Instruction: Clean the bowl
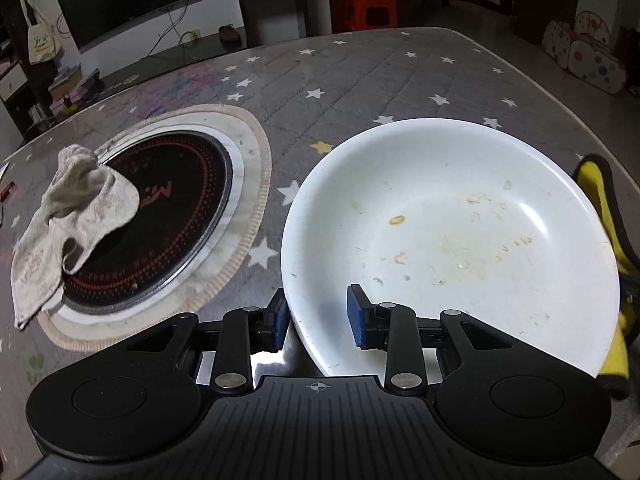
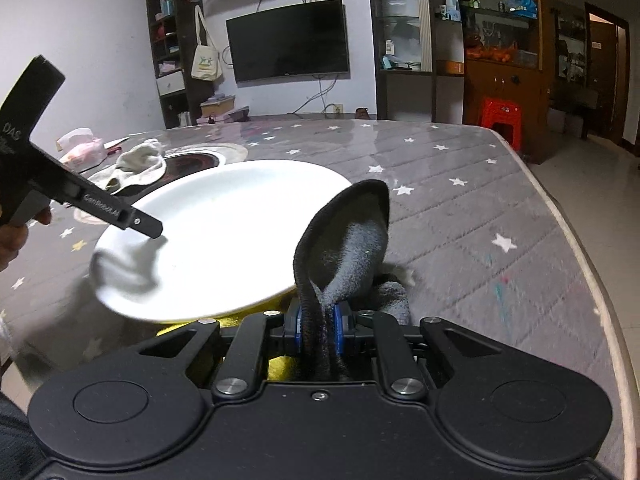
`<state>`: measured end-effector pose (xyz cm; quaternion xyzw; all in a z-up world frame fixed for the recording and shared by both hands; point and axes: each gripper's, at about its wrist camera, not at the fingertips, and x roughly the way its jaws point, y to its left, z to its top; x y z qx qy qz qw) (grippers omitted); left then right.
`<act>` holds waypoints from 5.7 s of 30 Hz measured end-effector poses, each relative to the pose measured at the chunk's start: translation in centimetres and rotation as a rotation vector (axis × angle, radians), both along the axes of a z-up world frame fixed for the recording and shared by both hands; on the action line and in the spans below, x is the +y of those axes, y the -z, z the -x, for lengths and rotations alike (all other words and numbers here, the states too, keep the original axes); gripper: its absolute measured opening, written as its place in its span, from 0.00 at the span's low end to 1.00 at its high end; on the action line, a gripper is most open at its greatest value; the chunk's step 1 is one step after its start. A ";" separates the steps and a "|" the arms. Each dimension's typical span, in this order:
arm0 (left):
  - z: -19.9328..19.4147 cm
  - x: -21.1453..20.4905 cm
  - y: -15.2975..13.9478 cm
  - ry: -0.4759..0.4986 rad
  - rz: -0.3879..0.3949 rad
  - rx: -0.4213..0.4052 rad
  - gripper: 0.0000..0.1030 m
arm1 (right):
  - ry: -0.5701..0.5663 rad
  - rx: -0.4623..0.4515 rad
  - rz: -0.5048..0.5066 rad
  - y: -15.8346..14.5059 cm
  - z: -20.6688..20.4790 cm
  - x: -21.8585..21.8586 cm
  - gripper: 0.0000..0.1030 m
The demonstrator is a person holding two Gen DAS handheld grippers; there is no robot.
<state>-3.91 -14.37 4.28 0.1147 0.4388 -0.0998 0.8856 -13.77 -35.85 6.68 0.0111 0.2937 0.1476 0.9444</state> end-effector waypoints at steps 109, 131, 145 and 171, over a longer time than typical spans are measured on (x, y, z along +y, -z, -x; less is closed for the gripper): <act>1.3 4.0 0.1 -0.006 0.158 0.007 0.65 | -0.146 0.176 0.140 -0.4 -10.2 10.7 0.76; 1.5 4.2 0.4 -0.016 0.160 0.002 0.71 | -0.184 0.248 0.206 -0.2 -14.9 12.0 0.89; 1.6 4.3 -0.1 -0.016 0.158 -0.008 0.71 | -0.209 0.281 0.193 -0.5 -11.6 9.9 0.90; 2.3 6.3 -1.3 -0.033 0.201 -0.028 0.74 | -0.271 0.279 0.213 -0.1 -15.0 12.9 0.98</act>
